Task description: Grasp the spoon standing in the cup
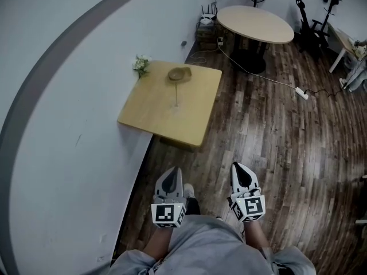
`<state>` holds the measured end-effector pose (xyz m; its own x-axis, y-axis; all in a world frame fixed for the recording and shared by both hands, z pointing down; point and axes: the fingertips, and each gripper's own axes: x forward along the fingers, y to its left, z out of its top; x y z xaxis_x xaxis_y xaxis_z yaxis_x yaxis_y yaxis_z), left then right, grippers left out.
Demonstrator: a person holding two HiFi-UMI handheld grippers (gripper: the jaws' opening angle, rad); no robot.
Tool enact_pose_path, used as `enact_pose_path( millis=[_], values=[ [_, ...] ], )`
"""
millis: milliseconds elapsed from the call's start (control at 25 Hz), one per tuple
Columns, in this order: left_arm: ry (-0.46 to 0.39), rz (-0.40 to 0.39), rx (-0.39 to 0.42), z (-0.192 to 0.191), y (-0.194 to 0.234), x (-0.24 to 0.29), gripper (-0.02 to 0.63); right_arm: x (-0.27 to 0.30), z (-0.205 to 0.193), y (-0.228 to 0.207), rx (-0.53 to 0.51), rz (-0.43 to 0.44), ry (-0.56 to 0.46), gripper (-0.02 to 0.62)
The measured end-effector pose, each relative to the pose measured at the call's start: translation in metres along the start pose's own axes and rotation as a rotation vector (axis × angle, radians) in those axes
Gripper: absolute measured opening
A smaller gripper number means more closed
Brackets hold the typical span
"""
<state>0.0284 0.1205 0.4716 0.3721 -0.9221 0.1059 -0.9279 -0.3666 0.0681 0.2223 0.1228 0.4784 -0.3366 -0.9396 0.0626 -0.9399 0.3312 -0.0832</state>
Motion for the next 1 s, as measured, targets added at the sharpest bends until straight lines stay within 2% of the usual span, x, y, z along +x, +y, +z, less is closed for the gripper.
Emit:
enact_pose_path(
  millis=[280,640,840,1000],
  values=[
    [-0.042,-0.033,0.007,0.023,0.061,0.073,0.002,0.089,0.024,-0.01,-0.027,-0.048,-0.038,-0.002],
    [-0.058,-0.031,-0.01,0.036,0.15,0.134,0.002,0.203,0.033,0.025,-0.03,-0.016,-0.031,-0.002],
    [-0.058,-0.087,-0.02,0.037,0.17,0.163,0.002,0.248,0.035,0.04,-0.065,-0.011,-0.022,-0.001],
    [-0.063,-0.089,-0.039,0.038,0.182,0.179,0.002,0.271,0.027,0.045,-0.068,-0.001,0.018,0.0]
  ],
)
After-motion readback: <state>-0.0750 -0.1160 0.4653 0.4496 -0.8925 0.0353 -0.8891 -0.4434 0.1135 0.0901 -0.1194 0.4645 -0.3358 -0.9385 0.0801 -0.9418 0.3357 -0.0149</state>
